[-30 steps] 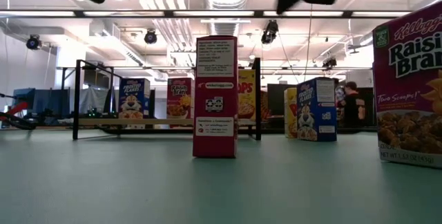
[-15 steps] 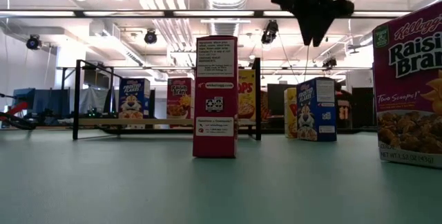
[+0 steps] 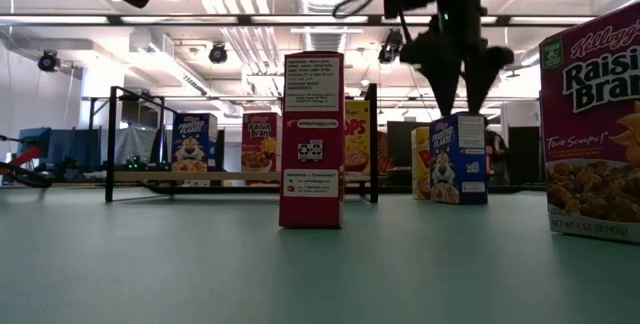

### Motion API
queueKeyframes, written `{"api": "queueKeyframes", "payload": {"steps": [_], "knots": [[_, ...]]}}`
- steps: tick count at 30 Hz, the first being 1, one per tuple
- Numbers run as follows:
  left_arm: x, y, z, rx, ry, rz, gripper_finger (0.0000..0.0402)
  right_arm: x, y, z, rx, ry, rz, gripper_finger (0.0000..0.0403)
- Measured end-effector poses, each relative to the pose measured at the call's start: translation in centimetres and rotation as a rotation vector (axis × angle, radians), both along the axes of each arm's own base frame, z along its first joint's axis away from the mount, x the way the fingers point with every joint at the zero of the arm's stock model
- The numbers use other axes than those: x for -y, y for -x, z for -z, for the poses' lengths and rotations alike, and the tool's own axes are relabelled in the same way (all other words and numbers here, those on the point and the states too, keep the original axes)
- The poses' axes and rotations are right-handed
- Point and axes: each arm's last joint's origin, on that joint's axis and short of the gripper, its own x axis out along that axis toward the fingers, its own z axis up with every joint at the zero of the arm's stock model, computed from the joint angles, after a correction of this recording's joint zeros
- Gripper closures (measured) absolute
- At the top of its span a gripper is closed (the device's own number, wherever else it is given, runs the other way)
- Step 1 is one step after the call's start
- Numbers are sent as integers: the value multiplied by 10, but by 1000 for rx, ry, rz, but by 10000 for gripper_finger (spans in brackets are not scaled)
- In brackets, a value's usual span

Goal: Stack cereal on shelf
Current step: Put the top blue cereal box on the shelf

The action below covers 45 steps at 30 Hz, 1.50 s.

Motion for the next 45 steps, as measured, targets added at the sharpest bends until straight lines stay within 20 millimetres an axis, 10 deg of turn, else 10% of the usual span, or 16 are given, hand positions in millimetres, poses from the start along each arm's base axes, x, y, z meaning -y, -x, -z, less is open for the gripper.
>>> {"api": "queueKeyframes", "payload": {"steps": [8,25,45], "knots": [[0,0,-1,12,3,0,401,-1,2,28,12,-21,-9,137],[0,0,-1,11,-15,2,401,-3,6,18,49,-30,-34,302],[-7,14,-13,94,-58,6,401,-52,49,-154,787,424,-222,303]]}}
